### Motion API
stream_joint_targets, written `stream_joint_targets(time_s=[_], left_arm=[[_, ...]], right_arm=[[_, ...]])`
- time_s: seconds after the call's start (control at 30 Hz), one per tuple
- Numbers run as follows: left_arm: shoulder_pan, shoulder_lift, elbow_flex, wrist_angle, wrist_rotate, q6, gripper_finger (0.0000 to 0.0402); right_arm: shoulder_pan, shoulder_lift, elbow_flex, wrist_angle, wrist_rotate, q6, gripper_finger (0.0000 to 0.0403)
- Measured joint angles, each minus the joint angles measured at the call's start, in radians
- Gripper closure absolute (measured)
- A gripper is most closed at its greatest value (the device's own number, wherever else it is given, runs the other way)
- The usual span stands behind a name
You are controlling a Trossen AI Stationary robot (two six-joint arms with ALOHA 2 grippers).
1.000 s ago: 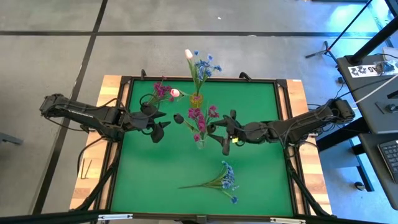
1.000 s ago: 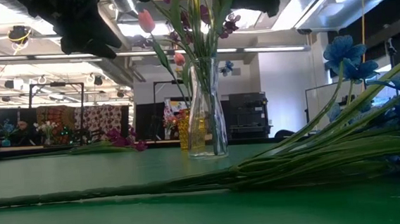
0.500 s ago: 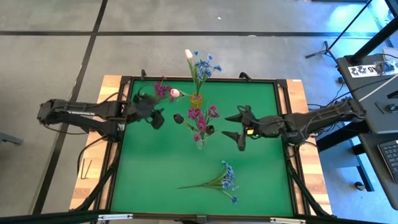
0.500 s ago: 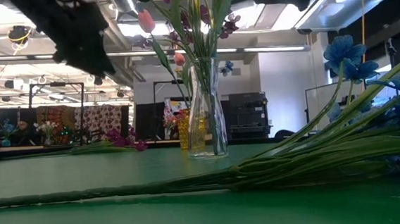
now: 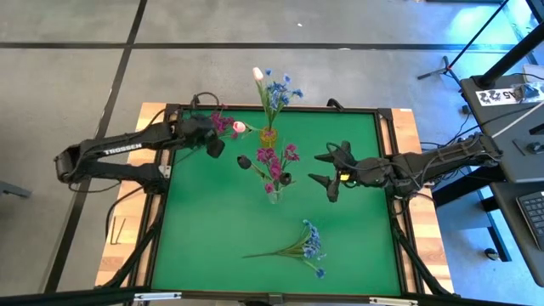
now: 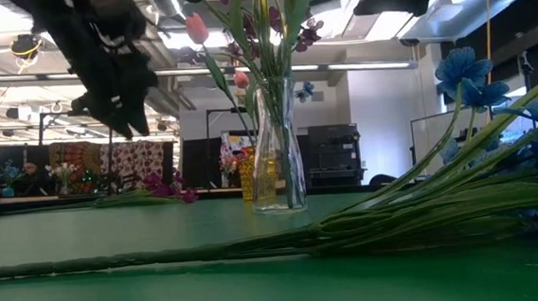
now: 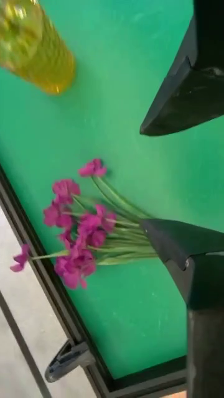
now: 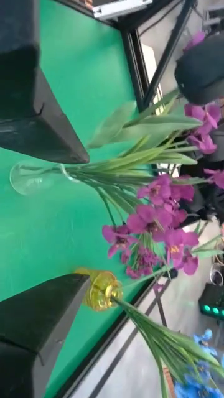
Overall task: Sort flowers into vase by color
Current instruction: Put the purple flowers into the transparent vase
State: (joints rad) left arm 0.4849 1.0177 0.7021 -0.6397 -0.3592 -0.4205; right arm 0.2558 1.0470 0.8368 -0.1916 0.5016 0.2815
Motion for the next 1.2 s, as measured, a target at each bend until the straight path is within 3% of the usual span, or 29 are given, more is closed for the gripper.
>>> stream_joint_targets(time_s=[0.17,0.4,0.77,1.2], left_arm=[[0.080,0.099,0.000,0.000,0.034,0.036,0.0178],[0.198,0.263,0.000,0.000,0.175,0.093,0.0178],[0.334,0.401,0.000,-0.004,0.174,0.219,0.0178],[0.342,0.455,0.001,-0.070,0.172,0.275,0.0186]], right_arm=[[-0.001,0.000,0.000,-0.006,0.048,-0.016,0.0102],[-0.001,0.000,0.000,-0.019,0.093,-0.051,0.0102],[-0.001,-0.021,-0.001,-0.021,0.081,-0.051,0.0102],[-0.001,-0.038,-0.001,-0.023,0.082,-0.025,0.0102]])
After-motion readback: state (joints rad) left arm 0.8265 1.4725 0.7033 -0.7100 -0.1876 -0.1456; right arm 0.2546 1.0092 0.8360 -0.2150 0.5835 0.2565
